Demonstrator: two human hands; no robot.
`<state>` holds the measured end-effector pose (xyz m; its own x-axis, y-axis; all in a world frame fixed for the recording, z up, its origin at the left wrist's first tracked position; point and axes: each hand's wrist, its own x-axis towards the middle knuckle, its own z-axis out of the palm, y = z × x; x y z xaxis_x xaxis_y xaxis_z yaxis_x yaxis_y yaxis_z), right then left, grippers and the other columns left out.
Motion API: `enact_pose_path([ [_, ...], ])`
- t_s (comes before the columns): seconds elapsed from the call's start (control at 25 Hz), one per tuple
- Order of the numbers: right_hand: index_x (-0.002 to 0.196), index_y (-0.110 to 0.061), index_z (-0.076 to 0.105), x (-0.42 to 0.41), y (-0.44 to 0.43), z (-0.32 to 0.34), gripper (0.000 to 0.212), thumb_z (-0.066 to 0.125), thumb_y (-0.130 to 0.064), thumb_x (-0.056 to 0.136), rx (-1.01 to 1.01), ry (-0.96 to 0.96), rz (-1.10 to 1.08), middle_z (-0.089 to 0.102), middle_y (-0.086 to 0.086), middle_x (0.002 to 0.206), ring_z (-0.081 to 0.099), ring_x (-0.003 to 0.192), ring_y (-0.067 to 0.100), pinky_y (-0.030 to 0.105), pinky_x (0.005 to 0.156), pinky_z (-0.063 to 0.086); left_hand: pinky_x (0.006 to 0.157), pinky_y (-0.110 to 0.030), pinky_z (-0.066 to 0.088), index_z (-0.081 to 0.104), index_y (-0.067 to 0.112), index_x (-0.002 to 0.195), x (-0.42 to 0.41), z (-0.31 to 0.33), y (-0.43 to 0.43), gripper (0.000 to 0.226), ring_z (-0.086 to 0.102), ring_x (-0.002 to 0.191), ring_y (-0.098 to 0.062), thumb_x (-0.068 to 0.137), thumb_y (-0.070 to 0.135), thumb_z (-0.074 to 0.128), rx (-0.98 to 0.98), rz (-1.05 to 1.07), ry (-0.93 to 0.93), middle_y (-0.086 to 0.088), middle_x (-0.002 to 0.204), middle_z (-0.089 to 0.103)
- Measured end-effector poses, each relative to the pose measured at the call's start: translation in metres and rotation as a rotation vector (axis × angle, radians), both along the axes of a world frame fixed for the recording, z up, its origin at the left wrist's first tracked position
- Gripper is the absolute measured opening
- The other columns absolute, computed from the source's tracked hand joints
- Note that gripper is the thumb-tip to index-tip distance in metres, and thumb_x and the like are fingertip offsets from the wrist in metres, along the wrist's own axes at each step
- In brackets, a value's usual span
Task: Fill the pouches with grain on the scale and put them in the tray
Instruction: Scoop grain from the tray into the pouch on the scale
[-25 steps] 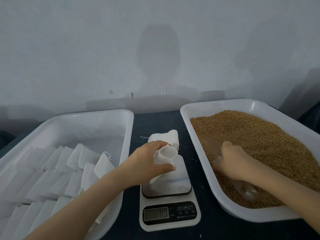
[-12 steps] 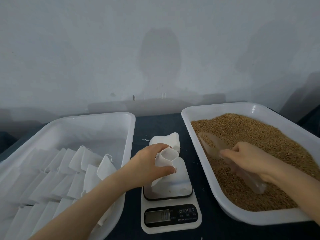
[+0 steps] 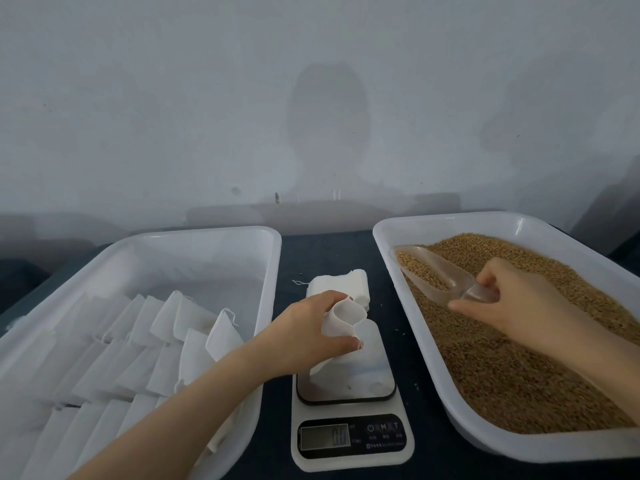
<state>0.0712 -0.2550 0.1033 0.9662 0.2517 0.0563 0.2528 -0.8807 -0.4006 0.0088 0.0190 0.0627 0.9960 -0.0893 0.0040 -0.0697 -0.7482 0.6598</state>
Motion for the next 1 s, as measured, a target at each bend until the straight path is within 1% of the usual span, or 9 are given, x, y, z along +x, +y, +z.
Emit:
enact_pose_path([
  [0.08, 0.083, -0.031, 0.048, -0.005, 0.002, 0.012, 0.029, 0.067, -0.052, 0.074, -0.045, -0.033, 0.059, 0.063, -0.01, 0.075, 0.061, 0.051, 0.007, 0.016, 0.04, 0.046, 0.078, -0.016, 0.043, 0.042, 0.041, 0.13, 0.001, 0.0, 0.0, 0.06, 0.054, 0.102, -0.007, 0.078, 0.049, 0.071, -0.01, -0.001, 0.016, 0.018, 0.118, 0.053],
  [0.2, 0.081, -0.037, 0.05, -0.015, 0.002, 0.031, 0.025, 0.066, -0.053, 0.073, -0.08, -0.067, 0.159, 0.064, -0.013, 0.076, 0.052, 0.038, 0.0, 0.013, 0.036, 0.038, 0.084, -0.022, 0.045, 0.041, 0.041, 0.132, 0.001, 0.0, 0.0, 0.064, 0.054, 0.105, -0.009, 0.077, 0.048, 0.072, -0.029, -0.009, 0.043, 0.015, 0.122, 0.053],
  [0.24, 0.08, -0.039, 0.051, -0.019, 0.003, 0.037, 0.023, 0.066, -0.053, 0.072, -0.082, -0.067, 0.186, 0.065, -0.016, 0.076, 0.052, 0.039, -0.001, 0.014, 0.038, 0.039, 0.085, -0.023, 0.045, 0.042, 0.04, 0.132, 0.001, 0.0, 0.0, 0.063, 0.054, 0.105, -0.009, 0.077, 0.048, 0.072, -0.037, -0.012, 0.04, 0.015, 0.122, 0.054],
  [0.36, 0.078, -0.045, 0.054, -0.028, 0.006, 0.05, 0.019, 0.067, -0.055, 0.069, -0.109, -0.063, 0.218, 0.065, -0.025, 0.08, 0.059, 0.052, 0.001, 0.024, 0.051, 0.052, 0.088, -0.025, 0.047, 0.045, 0.038, 0.132, 0.001, 0.001, -0.001, 0.062, 0.055, 0.105, -0.01, 0.077, 0.047, 0.072, -0.045, -0.021, 0.025, 0.014, 0.121, 0.056],
  [0.52, 0.08, -0.048, 0.057, -0.032, 0.008, 0.053, 0.024, 0.065, -0.061, 0.062, -0.149, -0.061, 0.248, 0.063, -0.03, 0.085, 0.062, 0.071, -0.006, 0.023, 0.063, 0.052, 0.09, -0.025, 0.048, 0.047, 0.036, 0.131, 0.001, 0.002, -0.001, 0.059, 0.056, 0.105, -0.008, 0.078, 0.046, 0.072, -0.069, -0.036, 0.005, 0.015, 0.12, 0.057],
  [0.64, 0.083, -0.05, 0.058, -0.031, 0.011, 0.054, 0.028, 0.063, -0.066, 0.06, -0.155, -0.078, 0.256, 0.063, -0.033, 0.088, 0.064, 0.076, -0.002, 0.028, 0.068, 0.054, 0.087, -0.022, 0.047, 0.048, 0.035, 0.129, 0.0, 0.002, 0.0, 0.056, 0.057, 0.104, -0.008, 0.079, 0.046, 0.072, -0.078, -0.038, -0.003, 0.015, 0.119, 0.058],
  [0.8, 0.089, -0.054, 0.059, -0.031, 0.015, 0.06, 0.037, 0.059, -0.074, 0.057, -0.166, -0.095, 0.269, 0.062, -0.038, 0.087, 0.059, 0.087, -0.012, 0.031, 0.078, 0.053, 0.091, -0.021, 0.046, 0.05, 0.033, 0.127, 0.001, 0.002, 0.0, 0.055, 0.056, 0.107, -0.004, 0.078, 0.046, 0.073, -0.077, -0.047, -0.031, 0.016, 0.12, 0.059],
  [0.92, 0.088, -0.055, 0.06, -0.03, 0.021, 0.067, 0.044, 0.047, -0.079, 0.053, -0.223, -0.117, 0.286, 0.062, -0.036, 0.087, 0.055, 0.073, -0.017, 0.026, 0.071, 0.051, 0.086, -0.018, 0.046, 0.053, 0.034, 0.122, 0.0, 0.003, -0.001, 0.053, 0.057, 0.102, -0.003, 0.075, 0.049, 0.073, -0.082, -0.05, -0.019, 0.017, 0.114, 0.06],
  [1.0, 0.089, -0.056, 0.059, -0.029, 0.026, 0.071, 0.044, 0.045, -0.078, 0.054, -0.289, -0.142, 0.297, 0.063, -0.033, 0.086, 0.052, 0.065, -0.013, 0.029, 0.067, 0.05, 0.078, -0.015, 0.046, 0.055, 0.035, 0.116, 0.0, 0.004, -0.002, 0.049, 0.058, 0.096, -0.003, 0.074, 0.052, 0.073, -0.084, -0.046, -0.008, 0.018, 0.106, 0.061],
])
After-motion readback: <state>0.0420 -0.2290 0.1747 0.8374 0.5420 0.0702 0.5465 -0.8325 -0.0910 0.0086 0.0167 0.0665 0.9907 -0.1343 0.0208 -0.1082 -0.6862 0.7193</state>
